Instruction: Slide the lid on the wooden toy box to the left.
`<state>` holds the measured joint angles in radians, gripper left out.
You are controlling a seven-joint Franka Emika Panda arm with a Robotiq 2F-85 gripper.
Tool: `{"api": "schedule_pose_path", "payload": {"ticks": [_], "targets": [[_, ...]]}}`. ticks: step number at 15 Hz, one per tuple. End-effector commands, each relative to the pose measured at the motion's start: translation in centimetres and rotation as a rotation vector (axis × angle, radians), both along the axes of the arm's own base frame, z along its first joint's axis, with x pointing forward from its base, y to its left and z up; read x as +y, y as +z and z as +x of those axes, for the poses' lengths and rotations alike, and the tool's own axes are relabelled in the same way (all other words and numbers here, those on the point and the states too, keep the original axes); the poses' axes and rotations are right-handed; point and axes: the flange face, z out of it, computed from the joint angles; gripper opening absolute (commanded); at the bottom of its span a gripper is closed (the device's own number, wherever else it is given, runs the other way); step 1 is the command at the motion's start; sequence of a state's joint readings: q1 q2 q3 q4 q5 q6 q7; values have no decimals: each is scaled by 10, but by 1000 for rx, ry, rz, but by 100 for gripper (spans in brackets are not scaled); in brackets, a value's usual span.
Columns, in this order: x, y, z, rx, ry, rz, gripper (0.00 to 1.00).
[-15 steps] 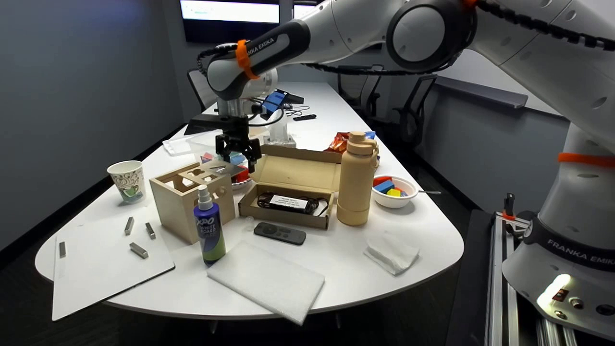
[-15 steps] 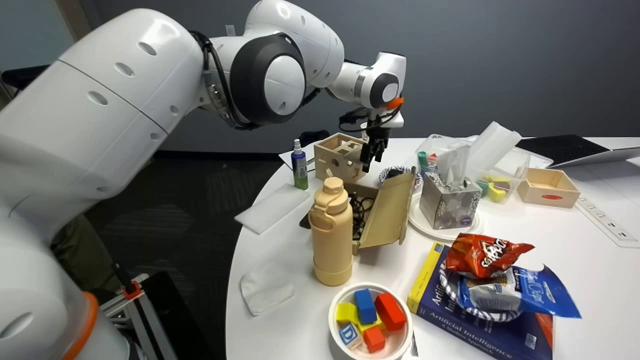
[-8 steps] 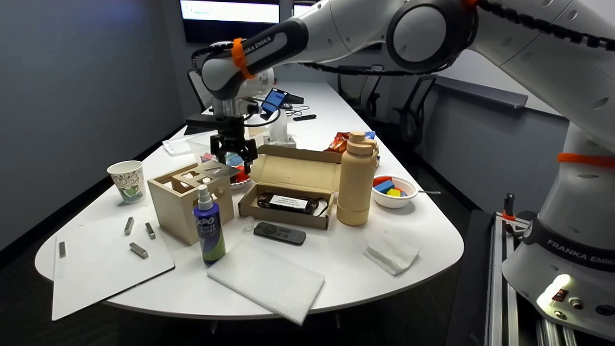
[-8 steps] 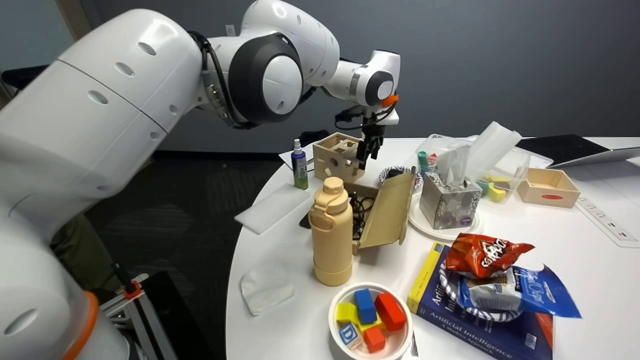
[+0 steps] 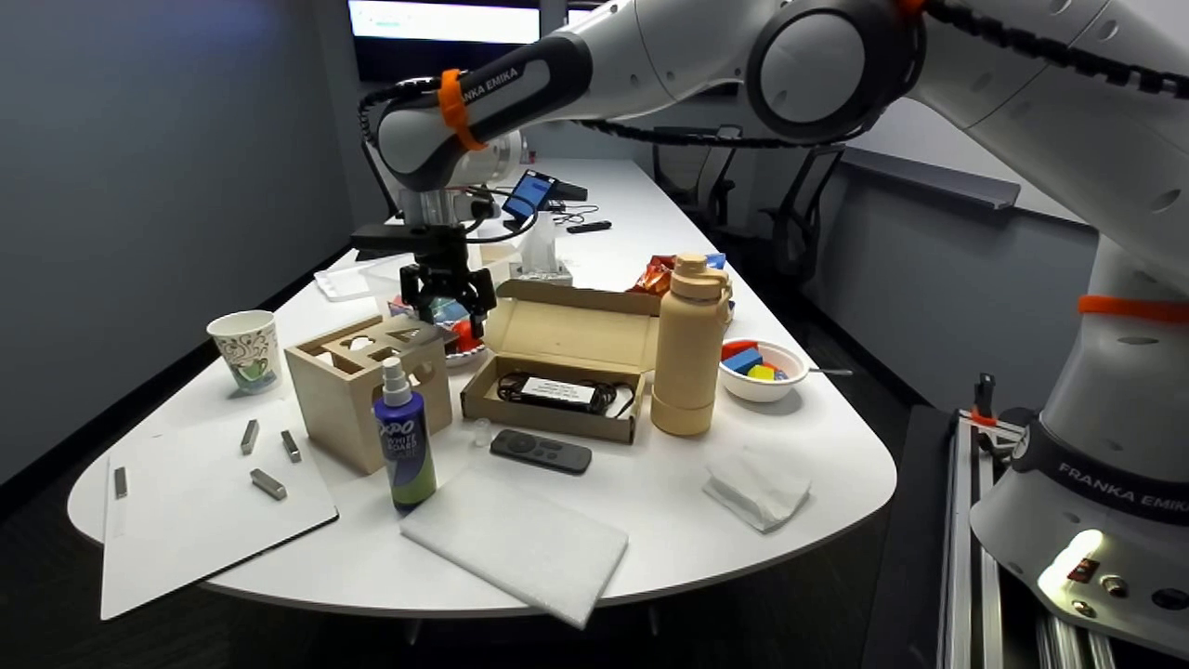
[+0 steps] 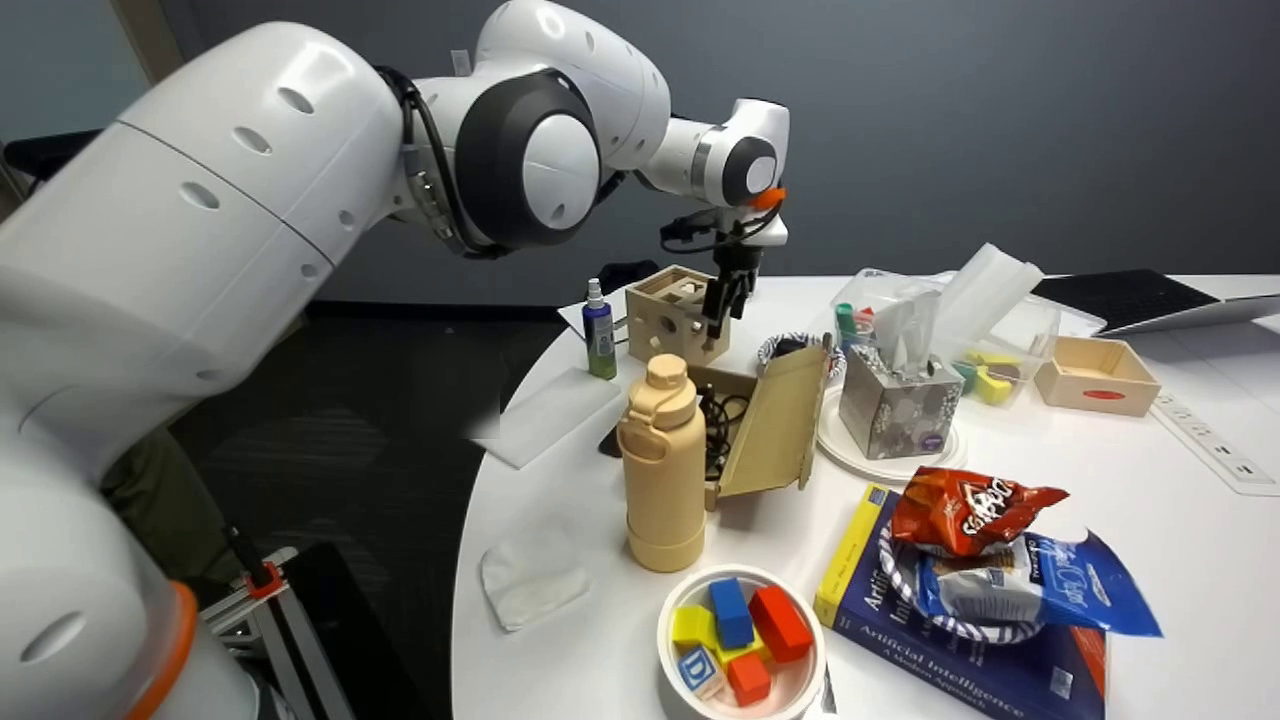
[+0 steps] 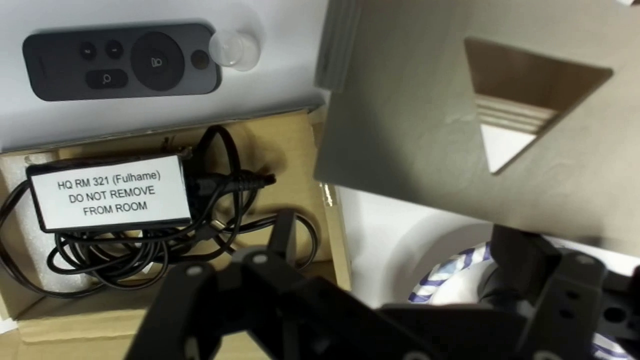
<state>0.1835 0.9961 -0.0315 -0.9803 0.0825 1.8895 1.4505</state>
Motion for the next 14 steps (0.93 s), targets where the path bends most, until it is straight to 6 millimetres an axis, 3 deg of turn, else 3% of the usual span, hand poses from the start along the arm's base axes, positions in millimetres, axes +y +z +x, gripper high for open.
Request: {"api": "schedule_pose_path", "payload": {"ticks": [1, 14], "targets": [[9, 3, 7, 5, 31, -15, 100], [34, 4, 4, 7, 125, -65, 100]]}}
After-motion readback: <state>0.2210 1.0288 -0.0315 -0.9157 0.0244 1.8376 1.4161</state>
